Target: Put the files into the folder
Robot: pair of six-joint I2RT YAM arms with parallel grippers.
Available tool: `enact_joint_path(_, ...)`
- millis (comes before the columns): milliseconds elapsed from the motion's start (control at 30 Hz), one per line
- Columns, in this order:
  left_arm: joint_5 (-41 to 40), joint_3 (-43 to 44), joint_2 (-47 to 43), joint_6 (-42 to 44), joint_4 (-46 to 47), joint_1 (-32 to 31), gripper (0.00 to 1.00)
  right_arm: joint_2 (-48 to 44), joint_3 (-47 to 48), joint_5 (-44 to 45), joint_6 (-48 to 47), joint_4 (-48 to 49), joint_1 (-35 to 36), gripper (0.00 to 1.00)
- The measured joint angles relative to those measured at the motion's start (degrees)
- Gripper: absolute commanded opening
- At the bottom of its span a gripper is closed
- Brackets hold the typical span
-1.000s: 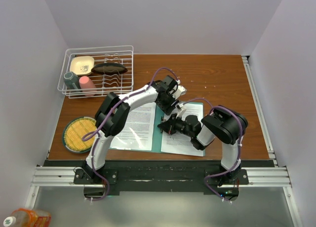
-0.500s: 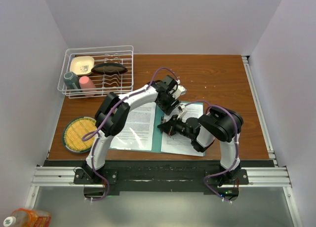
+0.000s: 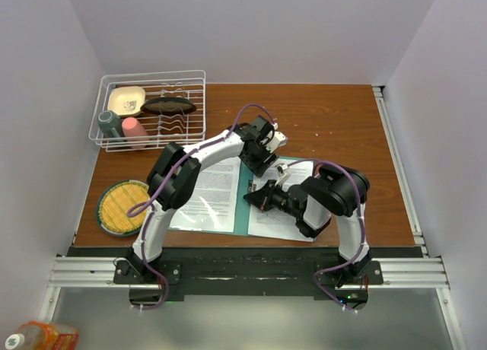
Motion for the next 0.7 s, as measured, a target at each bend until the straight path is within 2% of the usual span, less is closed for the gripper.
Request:
enact_joint_path(533,1.3,0.2,0.1,0.0,0.0,0.0,0.65,-0.1,-1.1,0.1,0.0,-0.1,0.9,0.0)
enact_joint_path(700,1.5,0.2,0.1,0.0,0.1,0.0,0.65,-3.3,0.4,0.8,-2.1,-6.7,2.1,0.0)
